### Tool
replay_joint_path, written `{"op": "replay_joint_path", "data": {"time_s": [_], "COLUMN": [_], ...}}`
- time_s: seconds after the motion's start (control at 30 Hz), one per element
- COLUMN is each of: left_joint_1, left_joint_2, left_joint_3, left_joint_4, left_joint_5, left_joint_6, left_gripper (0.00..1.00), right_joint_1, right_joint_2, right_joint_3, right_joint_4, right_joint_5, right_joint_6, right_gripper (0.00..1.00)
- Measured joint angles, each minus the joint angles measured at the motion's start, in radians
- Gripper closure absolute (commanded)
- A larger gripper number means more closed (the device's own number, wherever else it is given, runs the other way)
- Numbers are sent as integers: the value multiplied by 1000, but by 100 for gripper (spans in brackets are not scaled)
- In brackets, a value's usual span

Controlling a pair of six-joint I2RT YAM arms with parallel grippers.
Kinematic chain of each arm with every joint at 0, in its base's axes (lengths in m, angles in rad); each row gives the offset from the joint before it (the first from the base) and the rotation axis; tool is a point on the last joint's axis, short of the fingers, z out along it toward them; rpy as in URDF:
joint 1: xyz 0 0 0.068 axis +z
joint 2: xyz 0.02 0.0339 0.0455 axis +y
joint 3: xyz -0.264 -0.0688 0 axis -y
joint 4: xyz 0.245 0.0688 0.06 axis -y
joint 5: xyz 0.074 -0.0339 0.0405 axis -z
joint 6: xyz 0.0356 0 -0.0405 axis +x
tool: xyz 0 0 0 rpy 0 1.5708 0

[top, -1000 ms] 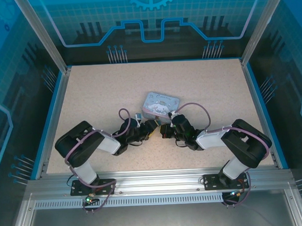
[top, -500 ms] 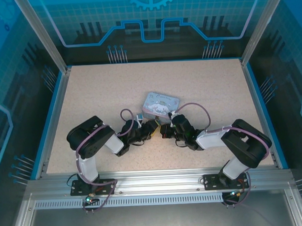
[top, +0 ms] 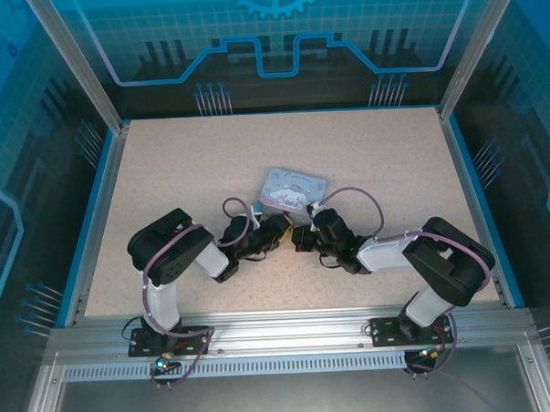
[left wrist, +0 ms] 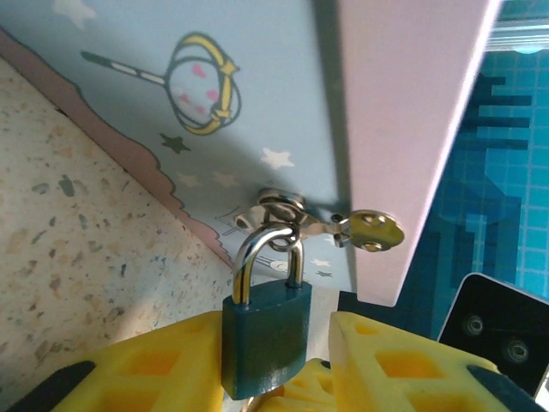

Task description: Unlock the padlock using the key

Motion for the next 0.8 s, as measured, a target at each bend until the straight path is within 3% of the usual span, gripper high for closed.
{"op": "replay_joint_path", "data": {"time_s": [0.63, 0.8], "left_joint_1": [0, 0], "left_joint_2": [6, -3], "left_joint_3": [1, -1], "left_joint_4": [-3, -11], "left_joint_5": [-21, -27], "left_joint_6": [3, 8], "left_gripper": [100, 100], "right_joint_1": [0, 0], "right_joint_2": [0, 0], "right_joint_3": [0, 0], "right_joint_4": [5, 10], "right_joint_5": [16, 16], "right_joint_6": [11, 11], "right_gripper": [100, 99]}}
